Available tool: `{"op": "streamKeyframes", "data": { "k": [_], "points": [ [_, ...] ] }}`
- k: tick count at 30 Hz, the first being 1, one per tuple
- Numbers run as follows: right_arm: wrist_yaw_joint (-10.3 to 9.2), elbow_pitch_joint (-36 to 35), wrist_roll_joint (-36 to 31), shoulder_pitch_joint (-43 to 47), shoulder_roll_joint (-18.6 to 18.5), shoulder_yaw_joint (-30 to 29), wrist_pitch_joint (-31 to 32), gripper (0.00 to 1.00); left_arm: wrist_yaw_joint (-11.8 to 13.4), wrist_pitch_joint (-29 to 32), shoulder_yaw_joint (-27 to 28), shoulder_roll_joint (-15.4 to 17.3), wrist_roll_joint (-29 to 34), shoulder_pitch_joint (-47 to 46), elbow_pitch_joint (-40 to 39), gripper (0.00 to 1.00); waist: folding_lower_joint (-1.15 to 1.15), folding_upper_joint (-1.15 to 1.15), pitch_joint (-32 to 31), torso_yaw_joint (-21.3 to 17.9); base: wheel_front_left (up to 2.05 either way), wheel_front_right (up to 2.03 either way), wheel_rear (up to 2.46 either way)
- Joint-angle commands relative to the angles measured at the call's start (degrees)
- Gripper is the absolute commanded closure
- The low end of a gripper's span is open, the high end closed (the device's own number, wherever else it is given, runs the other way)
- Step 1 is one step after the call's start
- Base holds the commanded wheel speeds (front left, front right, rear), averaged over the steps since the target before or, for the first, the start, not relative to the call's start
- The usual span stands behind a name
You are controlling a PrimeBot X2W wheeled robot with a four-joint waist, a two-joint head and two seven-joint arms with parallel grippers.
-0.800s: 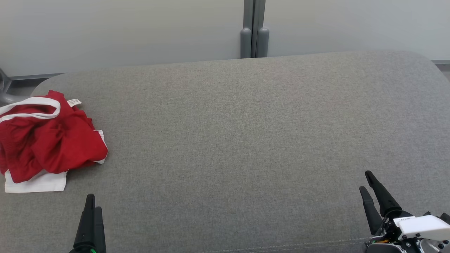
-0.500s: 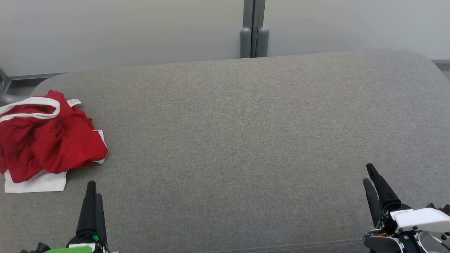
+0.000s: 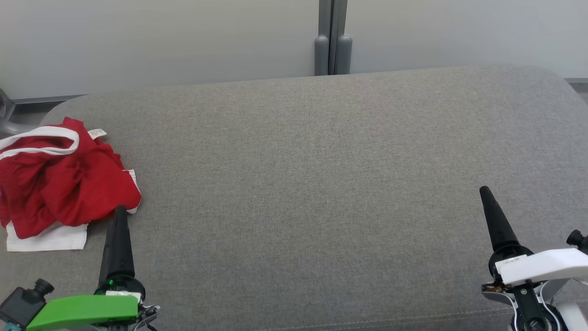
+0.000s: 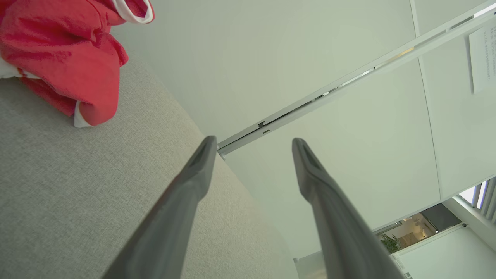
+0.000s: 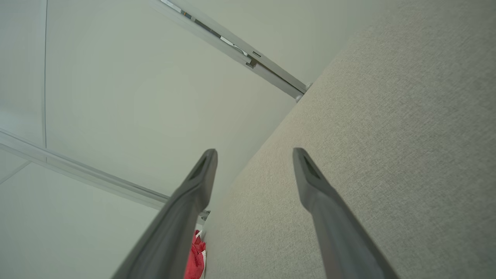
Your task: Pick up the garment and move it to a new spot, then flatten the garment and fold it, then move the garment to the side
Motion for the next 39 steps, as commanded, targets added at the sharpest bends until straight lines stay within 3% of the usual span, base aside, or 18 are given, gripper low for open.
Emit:
{"op": "streamKeyframes", "data": {
  "k": [1,4,5,14,26,39],
  "points": [
    [0.02,-1.2,-3.7,-1.7,-0.6,0.1,-0.7,0.0,0.1,-0.5,0.1,0.4,3.3,-2.1,-0.7,0.0,0.0,0.0,0.0,0.0,0.0,0.0,0.0],
    [0.02,-1.6,-8.9,-2.1,-0.2,0.0,-1.3,0.0,0.7,-1.0,-0.3,0.6,8.3,-3.0,-0.6,0.0,0.0,0.0,-0.1,0.0,0.0,0.0,0.0],
    [0.02,-2.0,-15.2,-2.7,-0.2,0.4,-2.0,0.0,1.2,-1.5,-1.3,1.2,14.3,-3.9,0.1,0.0,0.0,0.0,-0.2,0.0,0.0,0.0,0.0],
    [0.02,-2.0,-26.7,-3.7,-0.8,2.5,-3.7,0.0,3.2,-2.8,-3.8,3.1,26.1,-5.0,2.0,0.0,0.0,0.0,-0.4,-0.1,0.0,0.0,0.0],
    [0.03,0.2,-35.3,-4.8,-0.7,3.2,-5.4,0.0,4.5,-3.1,-5.9,4.3,35.0,-5.3,3.8,0.0,0.0,0.0,-0.5,0.0,0.0,0.0,0.0],
    [0.03,7.0,-45.6,-7.1,0.3,4.9,-7.8,0.0,6.1,-1.9,-7.4,5.8,44.8,-7.2,8.1,0.0,0.0,0.0,-0.7,0.2,0.0,0.0,0.0]
  ]
}}
